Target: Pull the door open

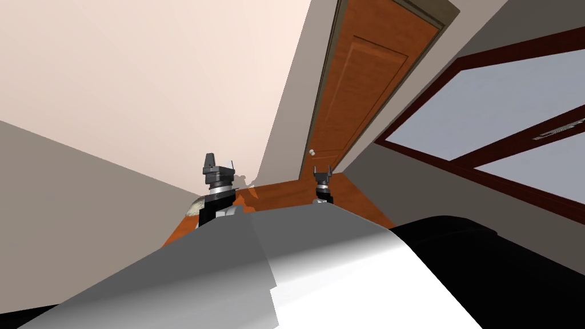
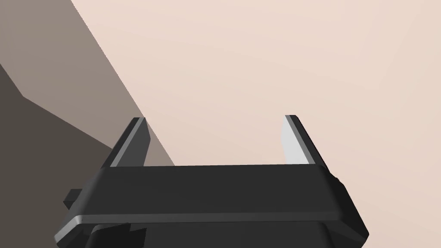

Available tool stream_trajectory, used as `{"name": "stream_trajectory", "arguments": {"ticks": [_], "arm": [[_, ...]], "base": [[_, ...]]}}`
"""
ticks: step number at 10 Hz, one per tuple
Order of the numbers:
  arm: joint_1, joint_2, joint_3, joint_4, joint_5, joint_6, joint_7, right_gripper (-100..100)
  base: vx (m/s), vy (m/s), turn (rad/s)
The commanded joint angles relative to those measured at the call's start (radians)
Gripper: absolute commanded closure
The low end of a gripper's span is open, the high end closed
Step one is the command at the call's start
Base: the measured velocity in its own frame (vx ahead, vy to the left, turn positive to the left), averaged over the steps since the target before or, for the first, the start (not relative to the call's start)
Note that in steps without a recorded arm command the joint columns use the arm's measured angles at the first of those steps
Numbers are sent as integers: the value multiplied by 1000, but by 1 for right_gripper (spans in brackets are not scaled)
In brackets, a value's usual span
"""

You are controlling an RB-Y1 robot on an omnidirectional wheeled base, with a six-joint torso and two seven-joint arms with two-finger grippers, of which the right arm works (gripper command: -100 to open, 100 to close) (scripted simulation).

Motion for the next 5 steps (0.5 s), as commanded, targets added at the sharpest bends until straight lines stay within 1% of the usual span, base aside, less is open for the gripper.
{"name": "stream_trajectory", "arguments": {"ticks": [1, 3, 5], "arm": [[-9, -7, 8, 35, -25, -8, -28, -100], [-17, -16, 17, 74, -55, -19, -61, -100], [-24, -25, 27, 113, -84, -31, -94, -100]], "base": [[73, -87, 165], [64, -102, 182], [52, -106, 144]]}}
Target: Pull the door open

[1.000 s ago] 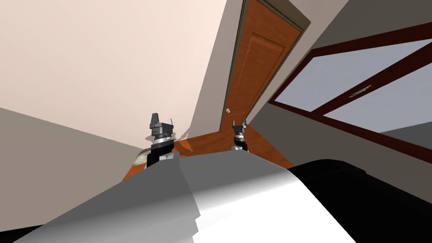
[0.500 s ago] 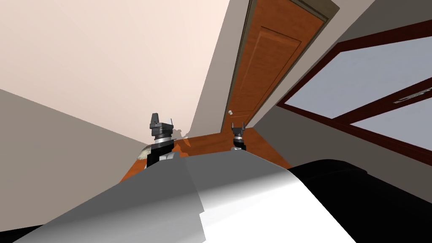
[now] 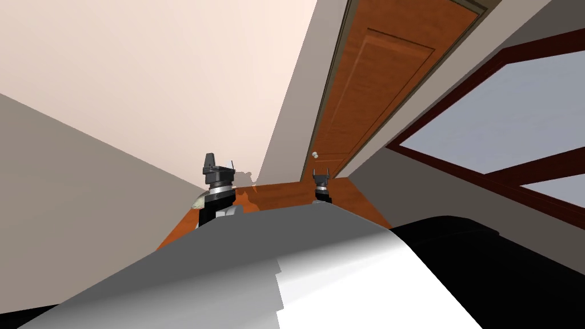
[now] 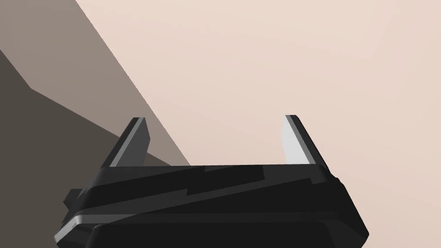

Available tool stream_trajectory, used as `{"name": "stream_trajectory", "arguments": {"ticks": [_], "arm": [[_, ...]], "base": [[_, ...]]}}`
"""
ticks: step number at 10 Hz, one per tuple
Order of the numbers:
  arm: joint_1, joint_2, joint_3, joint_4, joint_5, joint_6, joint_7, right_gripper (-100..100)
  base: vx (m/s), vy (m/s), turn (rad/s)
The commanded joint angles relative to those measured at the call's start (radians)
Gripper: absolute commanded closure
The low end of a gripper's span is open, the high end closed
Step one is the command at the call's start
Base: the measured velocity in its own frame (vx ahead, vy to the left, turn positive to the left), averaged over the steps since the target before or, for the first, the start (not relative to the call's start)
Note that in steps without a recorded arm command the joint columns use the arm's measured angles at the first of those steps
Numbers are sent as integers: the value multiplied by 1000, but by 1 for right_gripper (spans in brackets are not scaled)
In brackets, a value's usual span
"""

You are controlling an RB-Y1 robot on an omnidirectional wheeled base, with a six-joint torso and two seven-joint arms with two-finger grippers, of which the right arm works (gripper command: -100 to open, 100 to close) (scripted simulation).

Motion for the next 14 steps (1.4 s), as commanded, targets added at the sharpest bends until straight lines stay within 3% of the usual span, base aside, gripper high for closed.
{"name": "stream_trajectory", "arguments": {"ticks": [1, 3, 14], "arm": [[-9, -9, 7, 36, -25, -10, -31, -100], [-19, -22, 21, 95, -70, -27, -80, -100], [-55, -65, 72, 298, -224, -86, -251, -100]], "base": [[40, -91, 145], [66, -121, 231], [49, -114, 147]]}}
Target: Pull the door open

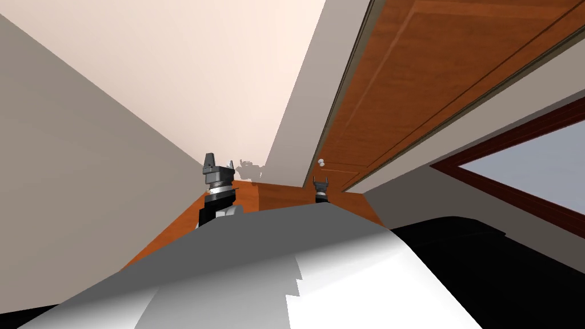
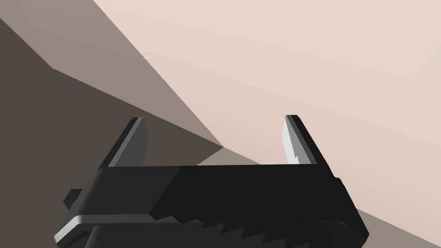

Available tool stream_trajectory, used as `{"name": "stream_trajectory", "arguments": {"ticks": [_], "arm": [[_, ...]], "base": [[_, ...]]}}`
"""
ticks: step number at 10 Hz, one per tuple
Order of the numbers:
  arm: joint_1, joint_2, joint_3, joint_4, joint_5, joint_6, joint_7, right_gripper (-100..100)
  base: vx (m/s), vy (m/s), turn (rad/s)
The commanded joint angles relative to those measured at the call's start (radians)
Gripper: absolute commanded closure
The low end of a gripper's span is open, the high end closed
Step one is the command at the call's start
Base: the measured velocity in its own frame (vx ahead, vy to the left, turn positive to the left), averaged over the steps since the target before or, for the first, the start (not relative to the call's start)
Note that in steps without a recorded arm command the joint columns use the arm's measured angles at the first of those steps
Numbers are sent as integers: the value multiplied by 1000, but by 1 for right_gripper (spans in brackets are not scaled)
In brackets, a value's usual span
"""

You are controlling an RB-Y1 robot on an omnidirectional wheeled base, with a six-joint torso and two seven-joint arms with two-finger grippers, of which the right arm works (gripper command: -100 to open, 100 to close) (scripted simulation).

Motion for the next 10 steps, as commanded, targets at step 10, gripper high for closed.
{"name": "stream_trajectory", "arguments": {"ticks": [10], "arm": [[-41, -44, 59, 232, -177, -68, -197, -100]], "base": [[45, -148, 172]]}}
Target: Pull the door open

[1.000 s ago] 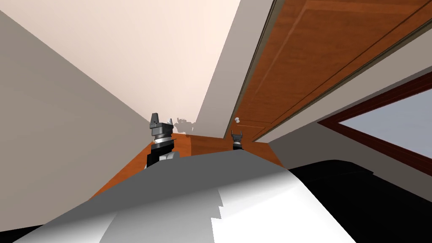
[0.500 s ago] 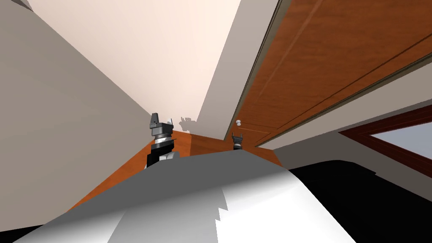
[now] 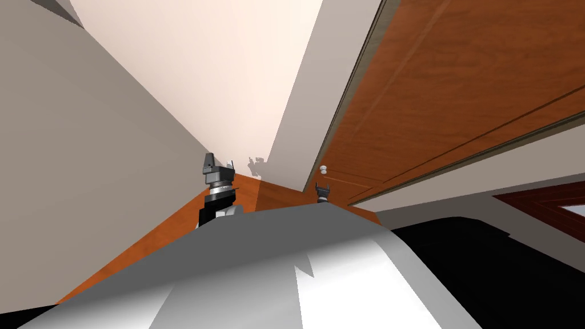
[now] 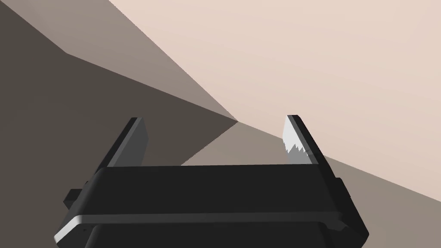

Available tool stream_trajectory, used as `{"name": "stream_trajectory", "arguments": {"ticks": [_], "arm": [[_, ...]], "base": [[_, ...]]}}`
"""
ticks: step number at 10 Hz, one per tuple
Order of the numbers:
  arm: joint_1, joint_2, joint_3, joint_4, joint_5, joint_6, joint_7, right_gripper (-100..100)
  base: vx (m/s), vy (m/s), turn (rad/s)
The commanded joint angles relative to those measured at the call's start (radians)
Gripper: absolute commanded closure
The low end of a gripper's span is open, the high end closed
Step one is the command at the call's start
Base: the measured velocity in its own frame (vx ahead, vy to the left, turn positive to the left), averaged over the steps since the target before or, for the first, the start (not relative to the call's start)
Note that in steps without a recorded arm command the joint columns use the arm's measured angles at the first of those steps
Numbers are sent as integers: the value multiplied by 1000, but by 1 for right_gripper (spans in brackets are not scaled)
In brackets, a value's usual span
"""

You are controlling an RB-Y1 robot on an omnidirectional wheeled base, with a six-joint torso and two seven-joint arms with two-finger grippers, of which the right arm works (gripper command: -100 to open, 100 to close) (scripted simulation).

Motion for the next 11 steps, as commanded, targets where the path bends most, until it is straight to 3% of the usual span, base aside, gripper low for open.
{"name": "stream_trajectory", "arguments": {"ticks": [1, 4, 6, 11], "arm": [[-12, -3, 6, 36, -18, -10, -24, -100], [-21, -11, 18, 83, -54, -24, -64, -100], [-18, -13, 18, 79, -56, -20, -63, -100], [-22, -76, -5, 150, -57, -37, -169, -100]], "base": [[31, -127, 113], [38, -141, 130], [15, -51, 31], [151, -10, 49]]}}
